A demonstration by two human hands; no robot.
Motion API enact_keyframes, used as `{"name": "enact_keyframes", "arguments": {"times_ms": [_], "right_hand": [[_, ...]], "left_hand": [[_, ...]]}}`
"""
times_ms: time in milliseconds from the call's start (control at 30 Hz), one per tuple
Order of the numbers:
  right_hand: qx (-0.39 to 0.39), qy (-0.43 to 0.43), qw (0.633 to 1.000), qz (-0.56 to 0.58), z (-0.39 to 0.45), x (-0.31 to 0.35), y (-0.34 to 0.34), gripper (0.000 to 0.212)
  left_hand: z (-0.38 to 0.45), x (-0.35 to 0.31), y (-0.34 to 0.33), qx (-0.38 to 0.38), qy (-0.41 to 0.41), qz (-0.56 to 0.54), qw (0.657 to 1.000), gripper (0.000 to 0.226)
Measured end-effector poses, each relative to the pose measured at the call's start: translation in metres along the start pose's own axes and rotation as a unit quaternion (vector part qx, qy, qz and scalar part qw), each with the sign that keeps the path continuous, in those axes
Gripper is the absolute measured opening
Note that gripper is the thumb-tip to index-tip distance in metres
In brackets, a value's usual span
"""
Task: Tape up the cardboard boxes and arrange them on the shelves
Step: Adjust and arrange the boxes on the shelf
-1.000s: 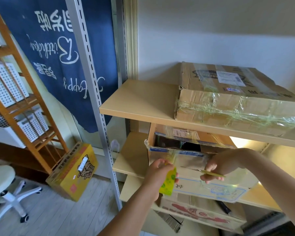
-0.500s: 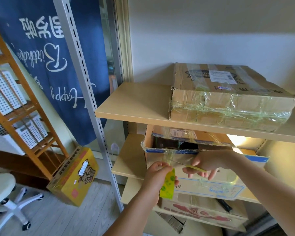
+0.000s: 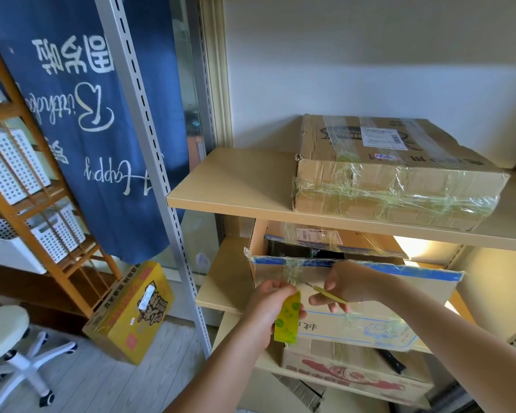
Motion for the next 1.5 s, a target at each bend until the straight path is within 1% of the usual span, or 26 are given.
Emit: {"name": "enact_keyframes", "arguments": {"times_ms": [100,233,333,400,433,500,533,567,600,667,767,833,867,900,933,1000,1033,1100,1167,1233,1300,1333,1400,1433,1500], "right_hand": [[-0.020,0.019,0.999,-0.025,0.003,0.004,0.004,0.064],[-0.029,0.022,0.997,-0.069,-0.001,0.006,0.008,0.064],[-0.008,0.046,0.995,-0.089,-0.006,0.017,-0.001,0.054],[-0.003,0.060,0.994,-0.091,-0.007,0.025,-0.006,0.050],[-0.010,0.067,0.992,-0.103,-0.007,0.029,-0.003,0.053],[-0.025,0.083,0.988,-0.130,-0.006,0.038,0.008,0.068],[-0.047,0.095,0.982,-0.157,-0.005,0.045,0.018,0.075],[-0.076,0.110,0.973,-0.190,-0.004,0.054,0.030,0.077],[-0.107,0.119,0.965,-0.209,-0.003,0.065,0.042,0.074],[-0.159,0.115,0.960,-0.198,-0.007,0.087,0.065,0.063],[-0.187,0.106,0.969,-0.117,-0.002,0.118,0.082,0.038],[-0.198,0.121,0.967,-0.106,0.005,0.145,0.093,0.024],[-0.228,0.131,0.959,-0.109,0.009,0.161,0.102,0.025],[-0.234,0.137,0.955,-0.117,0.011,0.178,0.108,0.028],[-0.266,0.157,0.936,-0.167,0.020,0.191,0.116,0.029],[-0.277,0.113,0.941,-0.155,0.046,0.200,0.136,0.028],[-0.271,0.094,0.945,-0.154,0.059,0.204,0.143,0.028],[-0.250,0.089,0.938,-0.221,0.083,0.212,0.145,0.033],[-0.240,0.064,0.928,-0.279,0.097,0.212,0.146,0.032],[-0.233,0.052,0.924,-0.299,0.104,0.213,0.148,0.031],[-0.196,0.046,0.935,-0.293,0.111,0.213,0.146,0.039],[-0.166,0.041,0.943,-0.285,0.113,0.213,0.144,0.043],[-0.100,0.027,0.950,-0.295,0.110,0.211,0.142,0.042],[-0.082,0.021,0.949,-0.303,0.110,0.209,0.144,0.039],[-0.071,0.007,0.941,-0.331,0.110,0.208,0.153,0.038]], "left_hand": [[0.002,-0.004,0.003,-0.001,-0.007,-0.001,1.000,0.022],[0.000,-0.005,0.006,0.002,-0.010,0.013,1.000,0.021],[-0.006,-0.003,0.014,0.000,-0.009,0.026,1.000,0.022],[-0.011,-0.006,0.025,-0.006,-0.024,0.044,0.999,0.019],[-0.012,-0.010,0.031,-0.007,-0.035,0.051,0.998,0.017],[-0.013,-0.022,0.042,-0.006,-0.074,0.062,0.995,0.016],[-0.013,-0.030,0.047,-0.006,-0.093,0.070,0.993,0.015],[-0.012,-0.038,0.054,-0.009,-0.108,0.076,0.991,0.013],[-0.013,-0.047,0.061,-0.015,-0.122,0.073,0.990,0.010],[-0.012,-0.067,0.076,-0.037,-0.151,0.053,0.986,0.008],[-0.011,-0.088,0.091,-0.074,-0.180,0.025,0.981,0.007],[-0.010,-0.092,0.089,-0.072,-0.180,0.016,0.981,0.007],[-0.009,-0.091,0.087,-0.068,-0.177,0.011,0.982,0.009],[-0.008,-0.090,0.085,-0.066,-0.174,0.009,0.983,0.011],[-0.007,-0.089,0.084,-0.066,-0.172,0.008,0.983,0.013],[-0.004,-0.090,0.086,-0.063,-0.170,0.008,0.983,0.016],[-0.003,-0.092,0.088,-0.062,-0.170,0.010,0.983,0.017],[0.001,-0.100,0.098,-0.070,-0.173,0.008,0.982,0.015],[0.005,-0.113,0.109,-0.083,-0.177,-0.003,0.981,0.014],[0.009,-0.125,0.115,-0.087,-0.178,-0.013,0.980,0.014],[0.015,-0.136,0.118,-0.086,-0.181,-0.015,0.980,0.014],[0.019,-0.142,0.119,-0.085,-0.185,-0.010,0.979,0.014],[0.025,-0.152,0.119,-0.086,-0.192,-0.003,0.978,0.014],[0.026,-0.156,0.118,-0.084,-0.193,-0.003,0.978,0.014],[0.026,-0.165,0.115,-0.077,-0.189,-0.014,0.979,0.012]]}}
Point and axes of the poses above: each hand's wrist, its own z-axis towards the middle knuckle, its own y-axis out of the back of the hand, x = y × z, the point moved 10 cm from there along z, towards the middle knuckle, and after that the axes turned 13 degrees about -x, right-handed, at the moved point
